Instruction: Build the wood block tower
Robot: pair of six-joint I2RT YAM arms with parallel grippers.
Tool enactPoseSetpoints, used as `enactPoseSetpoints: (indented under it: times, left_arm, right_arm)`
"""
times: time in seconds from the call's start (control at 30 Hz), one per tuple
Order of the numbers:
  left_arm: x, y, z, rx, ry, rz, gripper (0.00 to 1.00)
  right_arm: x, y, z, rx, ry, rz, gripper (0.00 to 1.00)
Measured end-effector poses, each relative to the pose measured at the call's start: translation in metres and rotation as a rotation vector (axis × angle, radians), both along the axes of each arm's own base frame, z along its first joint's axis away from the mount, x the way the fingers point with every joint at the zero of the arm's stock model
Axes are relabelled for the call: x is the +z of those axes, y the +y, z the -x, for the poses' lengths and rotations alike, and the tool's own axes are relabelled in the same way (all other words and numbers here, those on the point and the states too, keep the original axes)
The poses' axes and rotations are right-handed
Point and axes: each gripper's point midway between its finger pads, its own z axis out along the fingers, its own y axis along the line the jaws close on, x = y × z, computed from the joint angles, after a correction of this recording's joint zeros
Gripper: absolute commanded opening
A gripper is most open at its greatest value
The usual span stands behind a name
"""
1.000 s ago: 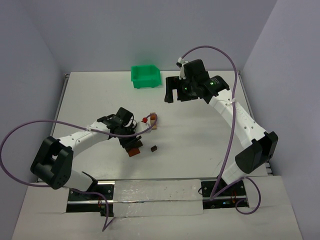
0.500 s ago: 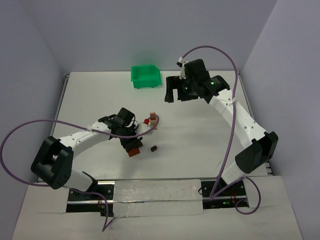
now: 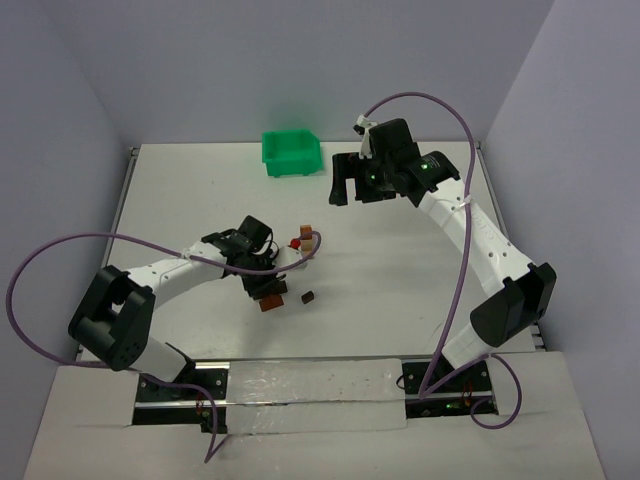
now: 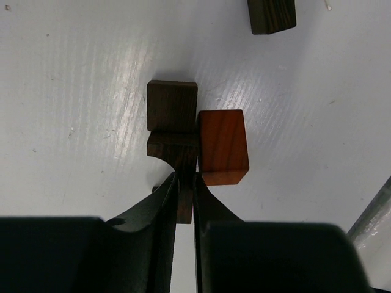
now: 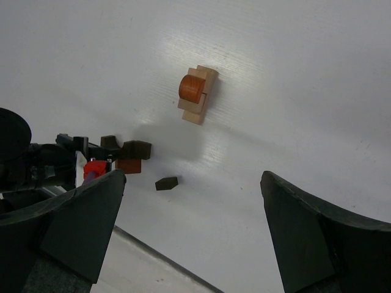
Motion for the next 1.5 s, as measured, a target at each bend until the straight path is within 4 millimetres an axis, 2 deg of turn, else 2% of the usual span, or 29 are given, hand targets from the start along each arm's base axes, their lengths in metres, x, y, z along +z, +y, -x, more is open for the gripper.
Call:
enactPoseSetpoints:
  times: [0.27, 0.47, 0.57, 0.67, 0.73, 0.9, 0.93, 0.97, 1.07, 1.13, 1.2, 1.37, 1.43, 1.5]
  left_arm:
    - [0.000, -0.001, -0.004, -0.005, -0.015, 0.005, 0.17]
    - [-0.001, 0.001, -0.005, -0.035, -0.028, -0.004, 0.29]
    - [-0.010, 0.011, 0.001, -0.041, -0.012, -0.039, 0.37]
    - [-0.019, 0.020, 0.009, -0.049, 0.018, -0.074, 0.39]
    - [-0.020, 0.022, 0.011, -0.051, 0.023, -0.081, 0.34]
    - [-0.020, 0.022, 0.011, -0.056, 0.020, -0.083, 0.11]
    - [-0.020, 0.022, 0.010, -0.056, 0.019, -0.082, 0.04]
    - [-0.020, 0.022, 0.010, -0.051, 0.021, -0.081, 0.01]
    - [-0.015, 0.021, 0.009, -0.023, 0.023, -0.056, 0.00]
    - [-0.003, 0.019, 0.003, 0.036, 0.027, 0.002, 0.00]
    - [0.022, 0.016, -0.012, 0.129, 0.011, 0.099, 0.00]
    - [0.118, 0.015, -0.061, 0.399, -0.082, 0.438, 0.00]
    - [0.152, 0.014, -0.066, 0.490, -0.084, 0.579, 0.00]
    - [0.177, 0.006, -0.061, 0.525, -0.045, 0.695, 0.00]
  right_arm:
    - [0.000, 0.002, 0.001, 0.009, 0.005, -0.007, 0.99]
    - [-0.002, 0.003, 0.003, 0.016, 0.012, -0.012, 0.99]
    - [-0.002, 0.004, 0.003, 0.019, 0.013, -0.015, 0.99]
    - [-0.002, 0.004, 0.003, 0.020, 0.014, -0.016, 0.99]
    - [-0.002, 0.004, 0.003, 0.021, 0.014, -0.017, 0.99]
    - [-0.001, 0.003, 0.003, 0.019, 0.014, -0.018, 0.99]
    - [-0.001, 0.003, 0.003, 0.020, 0.014, -0.018, 0.99]
    - [-0.001, 0.003, 0.003, 0.020, 0.014, -0.019, 0.99]
    - [-0.001, 0.004, 0.003, 0.033, 0.005, -0.020, 0.98]
    - [-0.002, 0.005, 0.003, 0.054, -0.016, -0.024, 0.98]
    - [-0.006, 0.004, 0.007, 0.085, -0.043, -0.021, 0.98]
    - [-0.005, -0.001, 0.021, 0.183, -0.149, -0.011, 0.99]
    - [0.005, -0.002, 0.024, 0.233, -0.225, -0.004, 1.00]
    - [0.019, 0.000, 0.028, 0.294, -0.307, -0.001, 1.00]
